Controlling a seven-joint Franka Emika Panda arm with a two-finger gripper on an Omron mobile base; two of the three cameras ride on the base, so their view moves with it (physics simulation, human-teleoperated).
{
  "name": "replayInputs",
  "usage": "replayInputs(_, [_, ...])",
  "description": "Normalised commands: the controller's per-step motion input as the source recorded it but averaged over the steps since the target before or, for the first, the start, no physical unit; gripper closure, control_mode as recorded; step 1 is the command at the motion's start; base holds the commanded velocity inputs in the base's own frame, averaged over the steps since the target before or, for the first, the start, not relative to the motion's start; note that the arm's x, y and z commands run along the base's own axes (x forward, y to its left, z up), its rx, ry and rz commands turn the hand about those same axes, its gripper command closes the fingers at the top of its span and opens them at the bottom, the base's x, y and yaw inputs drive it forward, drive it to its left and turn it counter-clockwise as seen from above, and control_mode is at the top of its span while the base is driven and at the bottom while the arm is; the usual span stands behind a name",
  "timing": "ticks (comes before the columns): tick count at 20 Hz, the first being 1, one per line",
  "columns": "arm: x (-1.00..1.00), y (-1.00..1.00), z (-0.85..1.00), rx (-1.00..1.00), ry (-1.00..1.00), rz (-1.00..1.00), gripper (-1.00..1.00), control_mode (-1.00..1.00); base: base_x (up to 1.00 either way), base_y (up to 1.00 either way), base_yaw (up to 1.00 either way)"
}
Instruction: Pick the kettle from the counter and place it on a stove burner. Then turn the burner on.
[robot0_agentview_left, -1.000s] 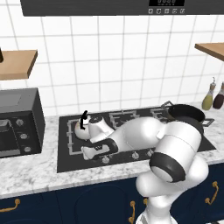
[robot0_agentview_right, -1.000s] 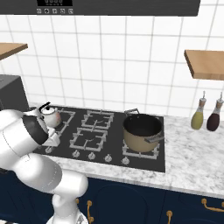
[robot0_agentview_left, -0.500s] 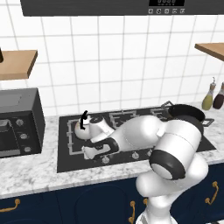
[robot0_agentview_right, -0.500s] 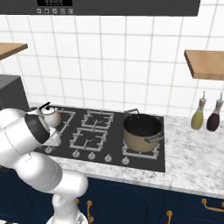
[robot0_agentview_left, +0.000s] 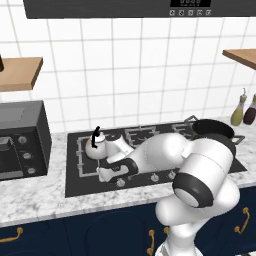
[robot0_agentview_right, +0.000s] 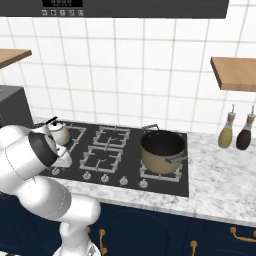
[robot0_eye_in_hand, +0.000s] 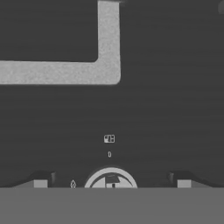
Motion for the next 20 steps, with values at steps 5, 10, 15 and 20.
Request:
replayInputs(5, [-0.04, 0.00, -0.03, 0.00, 0.00, 0.00, -1.00, -1.00, 0.00, 0.00, 0.00])
replayInputs(10, [0.00, 0.00, 0.00, 0.00, 0.00, 0.00, 1.00, -1.00, 0.00, 0.00, 0.00])
replayInputs(15, [-0.01, 0.00, 0.00, 0.00, -0.01, 0.00, 1.00, -1.00, 0.00, 0.00, 0.00])
replayInputs(20, [-0.14, 0.00, 0.00, -0.02, -0.04, 0.29, 1.00, -1.00, 0.00, 0.00, 0.00])
